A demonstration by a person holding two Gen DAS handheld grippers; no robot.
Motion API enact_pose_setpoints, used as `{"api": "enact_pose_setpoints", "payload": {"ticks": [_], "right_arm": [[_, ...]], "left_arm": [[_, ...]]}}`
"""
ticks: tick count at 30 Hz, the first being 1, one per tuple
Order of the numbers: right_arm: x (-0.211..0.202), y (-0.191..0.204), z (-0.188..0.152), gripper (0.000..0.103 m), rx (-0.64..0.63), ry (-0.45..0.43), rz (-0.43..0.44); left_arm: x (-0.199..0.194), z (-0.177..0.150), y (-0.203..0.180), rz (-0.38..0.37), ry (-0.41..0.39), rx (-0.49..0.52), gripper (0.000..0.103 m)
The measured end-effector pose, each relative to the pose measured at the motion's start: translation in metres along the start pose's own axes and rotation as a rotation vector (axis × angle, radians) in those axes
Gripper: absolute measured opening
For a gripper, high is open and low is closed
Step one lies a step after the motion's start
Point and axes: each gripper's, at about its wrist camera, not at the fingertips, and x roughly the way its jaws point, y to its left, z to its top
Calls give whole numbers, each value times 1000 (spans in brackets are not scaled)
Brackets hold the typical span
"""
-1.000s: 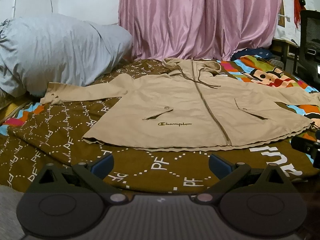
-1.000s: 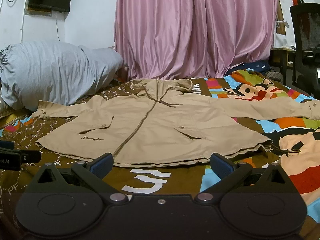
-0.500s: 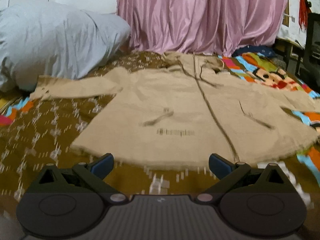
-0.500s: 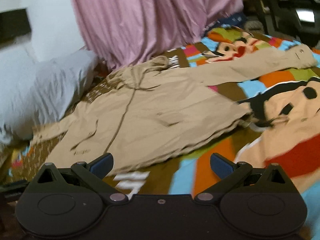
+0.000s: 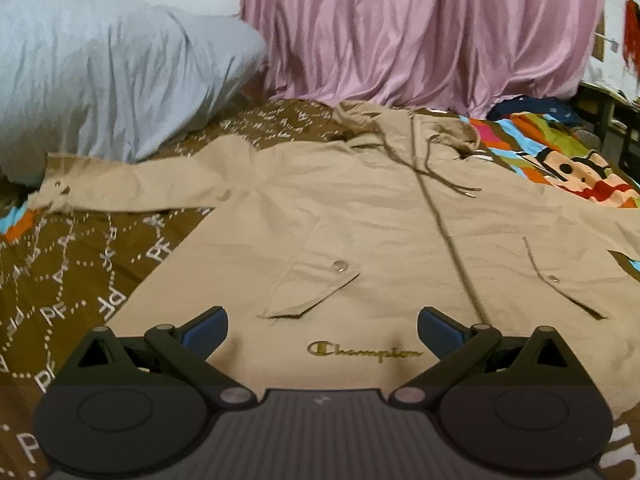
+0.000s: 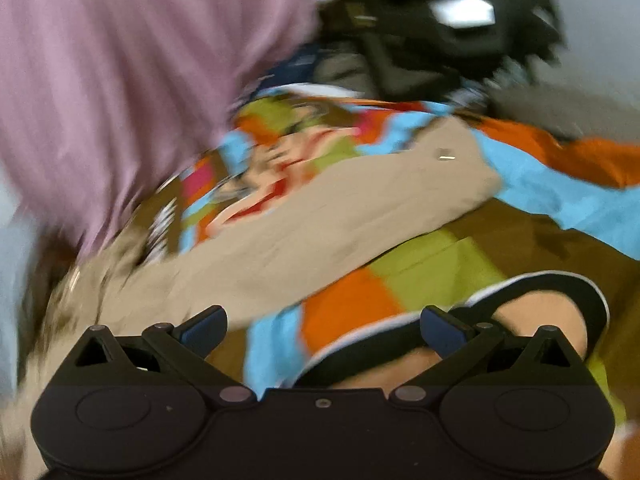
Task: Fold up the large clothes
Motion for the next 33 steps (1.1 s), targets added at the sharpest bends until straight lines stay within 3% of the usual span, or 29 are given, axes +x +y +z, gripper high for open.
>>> {"api": "enact_pose_setpoints", "payload": {"ticks": [2, 6, 11, 14, 15, 17, 18, 19, 20, 21, 23, 29, 33], "right_arm": [[24, -20, 18, 102, 122, -10, -7], [65, -42, 42, 93, 227, -51, -58], [93, -67, 48, 84, 455, -113, -164], [103, -75, 49, 77, 521, -147, -193], [105, -77, 48, 73, 536, -159, -195], [106, -79, 46, 53, 583, -186, -211], [107, -76, 45, 37, 601, -194, -223], [106, -75, 45, 27, 608, -200, -244], [104, -72, 45, 26, 597, -203, -264], [102, -68, 46, 13, 579, -214, -270], [95, -57, 50, 5, 519, -246, -284], [61, 2, 77, 1, 253, -312, -258], [35, 80, 91, 0, 19, -383, -203]], "left_arm": [[3, -5, 6, 8, -11, -25, 103], [10, -11, 19, 10, 6, -79, 103], [13, -9, 29, 14, -14, -118, 103], [13, -9, 32, 17, -16, -137, 103], [14, -11, 33, 13, -13, -148, 103], [15, -14, 33, 2, -3, -152, 102], [16, -16, 32, 0, 5, -147, 102], [16, -16, 30, -3, 10, -143, 102], [15, -16, 30, -9, 10, -140, 102], [14, -16, 29, -14, 4, -138, 102], [10, -15, 27, -20, -14, -131, 102], [-4, -10, 25, -68, -33, -139, 102], [-14, -5, 25, -67, -48, -146, 102]]}}
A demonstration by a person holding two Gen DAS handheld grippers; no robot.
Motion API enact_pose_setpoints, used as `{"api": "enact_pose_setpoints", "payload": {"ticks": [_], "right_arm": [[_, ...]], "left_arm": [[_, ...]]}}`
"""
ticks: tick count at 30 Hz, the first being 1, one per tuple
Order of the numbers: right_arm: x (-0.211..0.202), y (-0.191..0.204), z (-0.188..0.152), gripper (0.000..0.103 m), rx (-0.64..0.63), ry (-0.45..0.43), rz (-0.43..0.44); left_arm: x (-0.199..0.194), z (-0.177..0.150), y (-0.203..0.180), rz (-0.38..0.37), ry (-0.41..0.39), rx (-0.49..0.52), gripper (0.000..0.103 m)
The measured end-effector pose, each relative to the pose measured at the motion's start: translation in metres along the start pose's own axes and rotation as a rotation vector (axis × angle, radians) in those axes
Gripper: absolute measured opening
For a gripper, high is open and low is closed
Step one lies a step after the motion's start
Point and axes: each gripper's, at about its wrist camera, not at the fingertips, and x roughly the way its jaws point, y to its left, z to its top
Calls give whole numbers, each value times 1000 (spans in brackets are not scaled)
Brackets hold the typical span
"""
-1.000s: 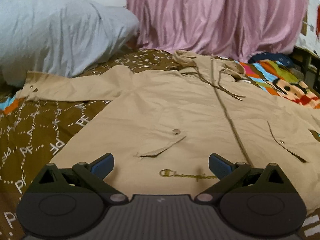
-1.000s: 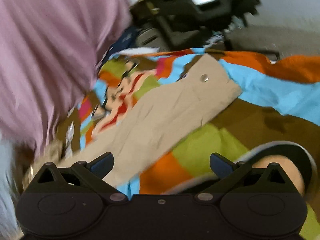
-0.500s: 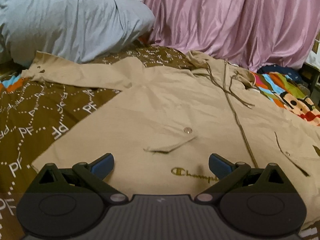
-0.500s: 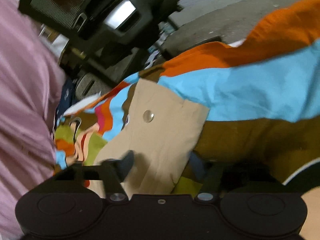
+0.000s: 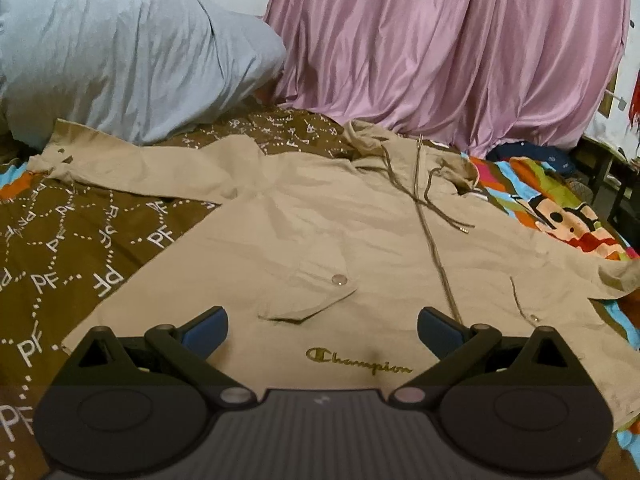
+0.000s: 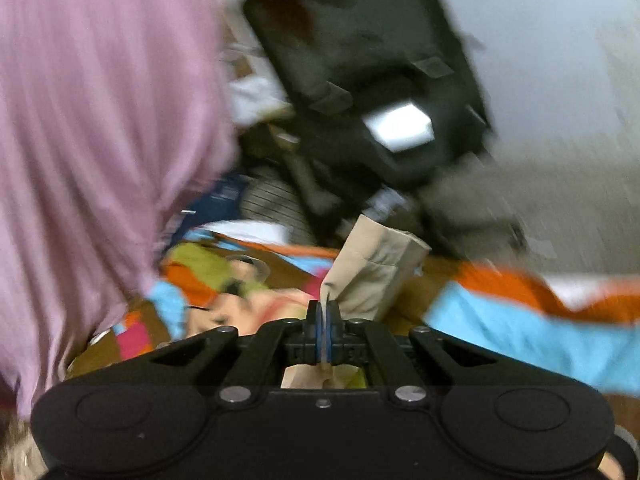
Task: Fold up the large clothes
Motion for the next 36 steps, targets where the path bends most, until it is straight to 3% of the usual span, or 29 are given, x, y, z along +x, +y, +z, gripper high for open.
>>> {"api": "enact_pose_setpoints", "payload": {"ticks": [5, 11, 17, 20, 23, 25, 29, 32, 36], "right_arm": [[-51, 123, -5, 0, -338, -124, 208], [-107, 263, -75, 0, -627, -150, 552], [-129, 344, -191, 0, -739, 12, 764], [-124, 357, -251, 6, -810, 192, 825], [-128, 352, -288, 21, -849, 306, 879], [-128, 331, -289, 47, -844, 332, 905], [-107, 283, -258, 69, -821, 299, 843], [-67, 250, -234, 73, -808, 241, 652], [-1, 209, -209, 73, -683, 217, 400]], "left_arm": [[-9, 4, -2, -27, 9, -13, 102], [-23, 12, 8, -42, -31, -71, 102], [-24, 20, 18, 0, -77, -88, 102], [-21, 24, 26, 24, -102, -85, 102], [-13, 30, 34, 78, -135, -75, 102], [-5, 34, 38, 107, -142, -79, 102], [25, 42, 39, 94, -108, -97, 102], [53, 54, 34, 29, -52, -81, 102], [82, 56, 20, -25, -21, 0, 102]]}}
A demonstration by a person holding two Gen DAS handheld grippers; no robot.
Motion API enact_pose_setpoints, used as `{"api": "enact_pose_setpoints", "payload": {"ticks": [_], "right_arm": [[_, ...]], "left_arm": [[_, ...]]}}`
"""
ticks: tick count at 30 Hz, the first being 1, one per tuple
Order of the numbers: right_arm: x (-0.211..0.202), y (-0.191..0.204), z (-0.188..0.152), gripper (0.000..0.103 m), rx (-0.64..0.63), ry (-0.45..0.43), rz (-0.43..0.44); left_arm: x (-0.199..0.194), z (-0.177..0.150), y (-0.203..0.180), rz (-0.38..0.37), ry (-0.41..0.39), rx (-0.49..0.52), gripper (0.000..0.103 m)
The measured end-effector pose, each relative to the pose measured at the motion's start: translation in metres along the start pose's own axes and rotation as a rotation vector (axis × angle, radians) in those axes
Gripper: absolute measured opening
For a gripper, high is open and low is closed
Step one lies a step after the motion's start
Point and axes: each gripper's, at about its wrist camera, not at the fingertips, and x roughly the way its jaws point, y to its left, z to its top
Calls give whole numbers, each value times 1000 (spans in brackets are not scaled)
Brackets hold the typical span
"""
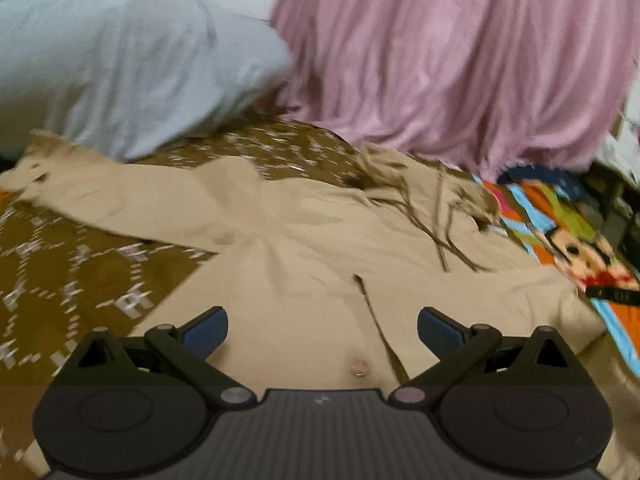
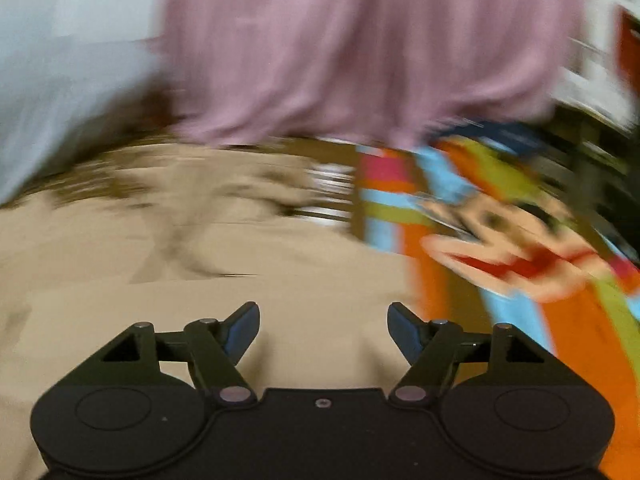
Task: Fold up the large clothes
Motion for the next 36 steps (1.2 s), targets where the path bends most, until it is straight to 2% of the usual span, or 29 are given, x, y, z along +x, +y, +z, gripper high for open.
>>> {"api": "enact_pose_setpoints", "payload": {"ticks": [2, 5, 7, 8, 9, 11, 14, 15, 18, 22, 25, 27, 32, 36], "right_arm": [[21, -30, -9, 69, 98, 42, -57], [47, -63, -23, 53, 282, 110, -65], [57, -73, -35, 30, 367, 135, -54], [62, -72, -40, 25, 373, 151, -47], [65, -69, -47, 25, 353, 168, -61], [63, -58, -50, 25, 292, 148, -81], [54, -56, -44, 31, 272, 153, -77], [45, -57, -43, 36, 281, 152, -63], [10, -61, -40, 68, 291, 149, 11], [-43, -64, -57, 79, 255, 205, 88], [-77, -67, -80, 79, 224, 271, 112], [-98, -69, -95, 79, 196, 279, 118], [-138, -75, -119, 79, 194, 214, 138], [-156, -76, -130, 82, 240, 145, 113]], "left_arm": [[15, -5, -8, 8, 32, 63, 102], [34, -16, -17, 65, 98, 120, 102], [47, -23, -17, 108, 153, 141, 102], [50, -25, -16, 120, 169, 140, 102], [50, -27, -15, 118, 171, 138, 102], [44, -26, -13, 106, 154, 138, 102], [34, -22, -11, 94, 135, 136, 102], [31, -20, -10, 94, 131, 136, 102], [18, -10, -7, 114, 114, 152, 102], [-13, -3, 7, 193, 92, 211, 102], [-36, -3, 27, 274, 87, 212, 103], [-48, -2, 47, 307, 122, 149, 102], [-71, -9, 93, 370, 185, 18, 102], [-83, -1, 115, 361, 155, -66, 102]]}}
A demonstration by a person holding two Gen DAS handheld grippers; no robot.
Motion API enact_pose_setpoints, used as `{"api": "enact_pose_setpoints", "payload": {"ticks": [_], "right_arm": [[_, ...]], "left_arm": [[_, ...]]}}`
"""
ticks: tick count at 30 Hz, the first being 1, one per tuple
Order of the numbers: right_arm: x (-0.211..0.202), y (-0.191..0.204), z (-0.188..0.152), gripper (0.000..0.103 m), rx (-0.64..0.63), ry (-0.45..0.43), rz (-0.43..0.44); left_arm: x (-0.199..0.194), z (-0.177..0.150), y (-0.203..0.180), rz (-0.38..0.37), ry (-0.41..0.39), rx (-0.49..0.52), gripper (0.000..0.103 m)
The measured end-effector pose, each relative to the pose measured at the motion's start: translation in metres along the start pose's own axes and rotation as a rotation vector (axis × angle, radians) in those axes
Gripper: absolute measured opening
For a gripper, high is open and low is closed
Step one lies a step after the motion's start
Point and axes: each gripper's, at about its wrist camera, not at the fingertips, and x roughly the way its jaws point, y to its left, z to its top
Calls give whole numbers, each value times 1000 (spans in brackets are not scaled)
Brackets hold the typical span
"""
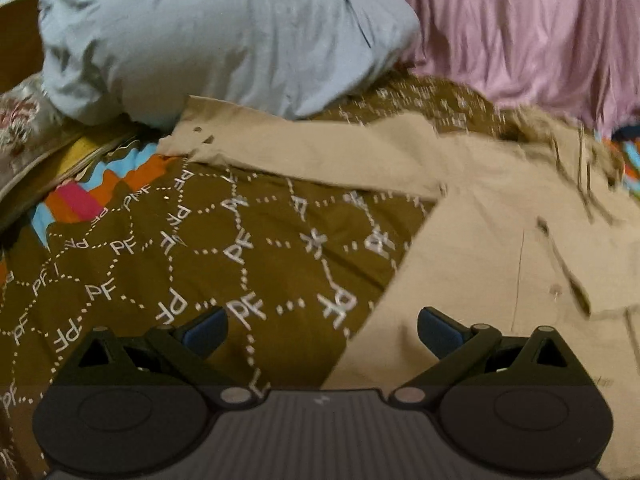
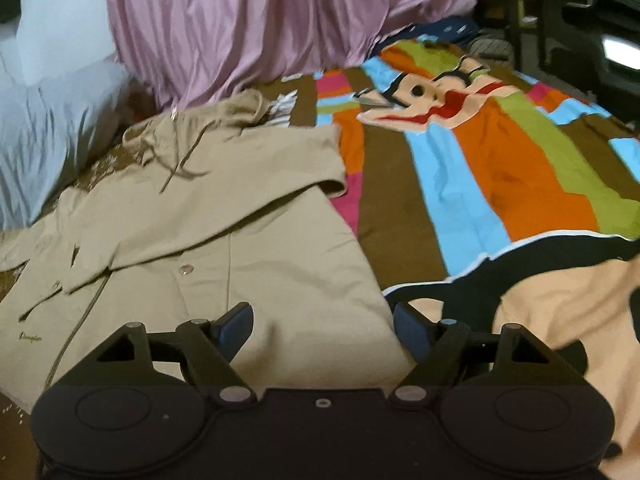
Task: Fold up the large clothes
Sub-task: 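Grasp the other sleeve cuff by the pillow with the left tool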
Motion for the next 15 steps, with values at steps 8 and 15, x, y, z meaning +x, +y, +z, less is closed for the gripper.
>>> {"api": "enact_pose_setpoints", "payload": {"ticks": [8, 15], "right_arm": [[-14, 38, -17, 98, -89, -111, 83], [-4, 94, -21, 102, -149, -112, 226]], "left_arm": [[45, 67, 55, 74, -61, -92, 102], [123, 133, 122, 104, -100, -316, 93]]}}
